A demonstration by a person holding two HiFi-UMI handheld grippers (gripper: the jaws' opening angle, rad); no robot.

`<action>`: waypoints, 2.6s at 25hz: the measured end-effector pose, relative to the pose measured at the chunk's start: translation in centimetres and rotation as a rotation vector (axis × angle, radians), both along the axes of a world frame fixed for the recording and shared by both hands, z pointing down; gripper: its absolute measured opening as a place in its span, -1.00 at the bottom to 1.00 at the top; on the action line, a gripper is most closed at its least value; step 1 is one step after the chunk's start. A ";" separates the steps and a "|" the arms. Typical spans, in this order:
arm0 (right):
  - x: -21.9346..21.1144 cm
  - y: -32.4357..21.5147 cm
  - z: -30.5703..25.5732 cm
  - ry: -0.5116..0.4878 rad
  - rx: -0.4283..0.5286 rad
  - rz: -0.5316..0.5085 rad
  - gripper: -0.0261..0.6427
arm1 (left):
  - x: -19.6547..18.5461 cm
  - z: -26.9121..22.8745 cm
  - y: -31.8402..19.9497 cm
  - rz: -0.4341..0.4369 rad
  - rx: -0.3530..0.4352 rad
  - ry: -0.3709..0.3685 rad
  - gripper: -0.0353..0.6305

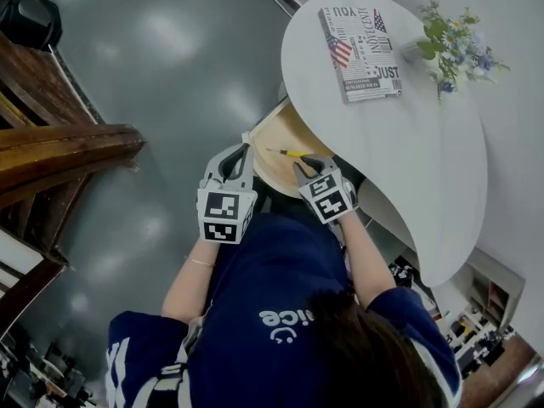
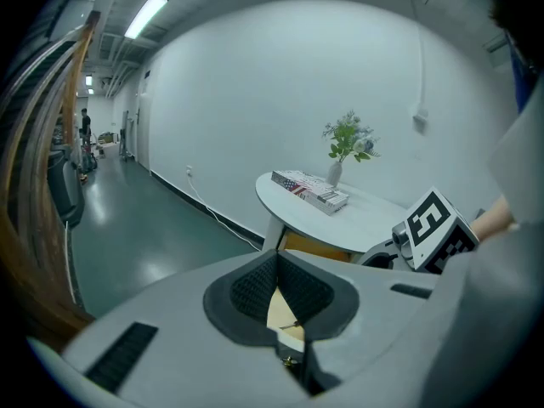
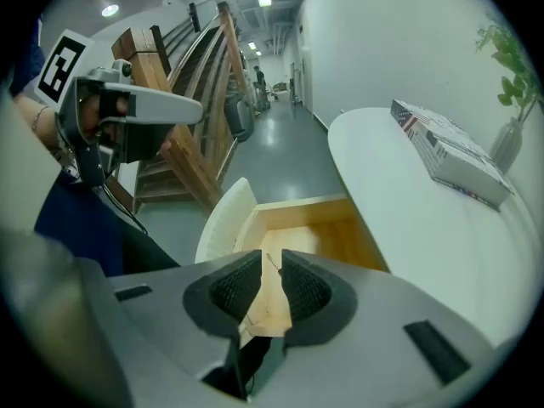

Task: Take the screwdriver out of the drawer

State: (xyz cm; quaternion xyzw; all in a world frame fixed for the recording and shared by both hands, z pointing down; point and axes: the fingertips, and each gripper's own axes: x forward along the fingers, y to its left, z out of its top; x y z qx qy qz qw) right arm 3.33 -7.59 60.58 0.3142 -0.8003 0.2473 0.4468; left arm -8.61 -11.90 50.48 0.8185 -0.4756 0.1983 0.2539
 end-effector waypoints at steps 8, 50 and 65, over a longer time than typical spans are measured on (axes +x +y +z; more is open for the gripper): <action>-0.1 0.0 2.5 0.029 -0.073 -0.111 -0.52 | -1.4 0.2 0.8 -0.092 -0.033 -0.035 -0.88; 0.1 0.7 17.5 0.375 -0.222 -0.703 -0.45 | -7.6 2.7 10.8 -0.552 -0.221 -0.202 -0.88; 0.8 0.7 19.5 0.446 -0.259 -0.708 -0.45 | -6.8 3.2 11.3 -0.529 -0.243 -0.212 -0.88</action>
